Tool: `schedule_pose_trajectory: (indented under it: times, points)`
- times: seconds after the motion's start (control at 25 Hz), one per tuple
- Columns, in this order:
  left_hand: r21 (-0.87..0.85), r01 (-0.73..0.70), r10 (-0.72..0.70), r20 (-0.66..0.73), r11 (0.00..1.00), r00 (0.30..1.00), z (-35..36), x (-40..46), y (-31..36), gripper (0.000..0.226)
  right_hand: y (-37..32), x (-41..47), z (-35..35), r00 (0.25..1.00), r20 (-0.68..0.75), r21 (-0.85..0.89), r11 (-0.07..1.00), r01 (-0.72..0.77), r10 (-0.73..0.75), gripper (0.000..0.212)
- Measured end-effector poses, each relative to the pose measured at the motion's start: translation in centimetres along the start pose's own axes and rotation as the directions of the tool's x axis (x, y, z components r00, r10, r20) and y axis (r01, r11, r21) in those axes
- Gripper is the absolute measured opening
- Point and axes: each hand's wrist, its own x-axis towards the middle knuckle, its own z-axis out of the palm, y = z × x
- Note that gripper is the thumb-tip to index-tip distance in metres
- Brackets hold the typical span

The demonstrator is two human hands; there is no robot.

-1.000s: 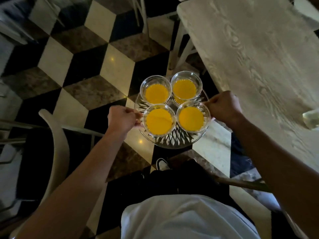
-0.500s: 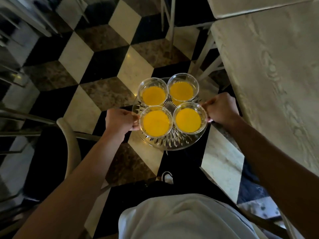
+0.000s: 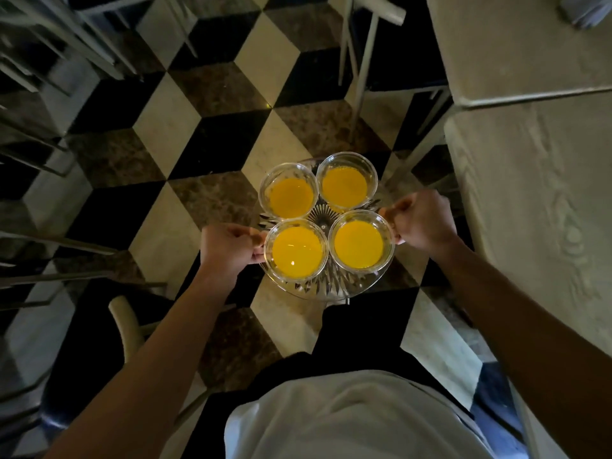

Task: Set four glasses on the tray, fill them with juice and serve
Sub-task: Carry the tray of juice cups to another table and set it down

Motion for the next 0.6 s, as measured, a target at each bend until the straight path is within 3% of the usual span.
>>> schedule_pose_trajectory:
  times: [0.44, 0.6]
  points:
    - [0.008, 0.02, -0.02, -0.016, 1.0, 1.0, 0.8, 11.5, 10.6, 0.028, -8.2, 13.5, -0.8, 1.0, 0.008, -0.018, 1.0, 0.001, -0.001, 0.01]
    - [0.016, 0.018, -0.018, -0.013, 1.0, 1.0, -0.3, 16.9, 14.8, 0.034, -12.5, 17.9, -0.2, 1.0, -0.007, -0.032, 0.999, -0.028, 0.027, 0.016]
